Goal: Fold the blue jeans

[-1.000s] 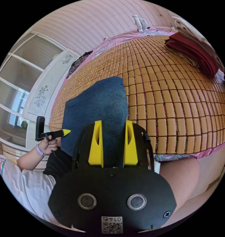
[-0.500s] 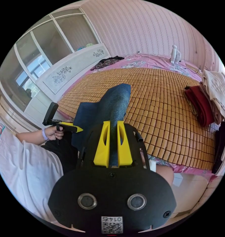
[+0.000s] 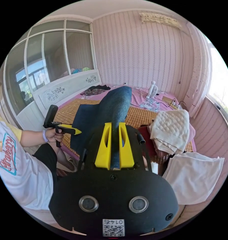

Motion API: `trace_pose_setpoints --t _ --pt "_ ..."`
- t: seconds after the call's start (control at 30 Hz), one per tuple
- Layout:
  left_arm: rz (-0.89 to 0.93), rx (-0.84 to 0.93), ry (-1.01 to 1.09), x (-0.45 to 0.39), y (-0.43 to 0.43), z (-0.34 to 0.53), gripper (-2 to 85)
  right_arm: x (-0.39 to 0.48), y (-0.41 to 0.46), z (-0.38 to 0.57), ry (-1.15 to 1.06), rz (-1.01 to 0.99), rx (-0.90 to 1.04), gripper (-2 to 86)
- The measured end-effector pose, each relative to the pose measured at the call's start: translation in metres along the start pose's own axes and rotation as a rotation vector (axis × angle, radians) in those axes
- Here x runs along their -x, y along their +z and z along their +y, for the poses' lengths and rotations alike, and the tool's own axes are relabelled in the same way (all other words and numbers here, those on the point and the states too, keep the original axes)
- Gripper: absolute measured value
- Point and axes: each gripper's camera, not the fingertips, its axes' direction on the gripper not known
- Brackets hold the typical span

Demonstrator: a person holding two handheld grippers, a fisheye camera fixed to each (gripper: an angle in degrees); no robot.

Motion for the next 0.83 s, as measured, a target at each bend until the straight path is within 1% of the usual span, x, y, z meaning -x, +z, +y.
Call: trace_pose_setpoints --t 0.07,0.13,0.17,0.23,0.3,0.33,0.37,0.47,0.53,0.57,0.63,0.73,0.83 --pt "0.015 -0.013 0.084 -0.034 0.043 -0.056 8.1 -0.038 -0.023 -0.023 0.012 0.081 -0.009 5.6" --pt "0.037 -0.026 0.115 -0.058 0.075 -0.102 8.8 -0.103 -0.051 -0.060 0.111 0.157 -0.019 7.2" --pt "0.080 -0.023 0.068 -0.064 0.099 -0.133 10.4 -0.120 -0.057 -0.068 0.146 0.175 -0.032 7.6" --pt "0.093 0.010 -0.012 -0.067 0.141 -0.174 11.7 -0.185 -0.071 -0.089 0.285 0.301 -0.088 10.7" --pt "-0.013 0.072 -0.042 -0.065 0.180 -0.200 11.4 -0.227 -0.063 -0.088 0.399 0.370 -0.038 12.7" --pt "-0.110 0.128 -0.024 -0.065 0.201 -0.208 11.1 -0.246 -0.052 -0.078 0.458 0.350 0.015 13.3" --pt "-0.191 0.161 0.003 -0.064 0.214 -0.208 11.0 -0.251 -0.047 -0.072 0.472 0.332 0.035 13.5" --pt "-0.253 0.190 0.109 -0.063 0.228 -0.181 10.8 -0.238 -0.035 -0.022 0.403 0.292 0.068 13.8" --pt "-0.219 0.220 0.120 -0.059 0.232 -0.157 10.3 -0.204 -0.034 0.040 0.325 0.332 0.068 13.5" --pt "-0.180 0.246 0.107 -0.057 0.235 -0.139 9.7 -0.195 -0.035 0.058 0.326 0.353 0.064 13.3" --pt "-0.138 0.247 0.111 -0.060 0.235 -0.110 8.7 -0.168 -0.044 0.128 0.410 0.403 0.044 12.9" --pt "-0.158 0.241 0.149 -0.071 0.242 -0.073 8.0 -0.146 -0.061 0.194 0.540 0.392 0.034 12.8" --pt "-0.068 0.290 0.160 -0.088 0.261 -0.060 8.2 -0.140 -0.070 0.219 0.568 0.444 0.101 12.9"
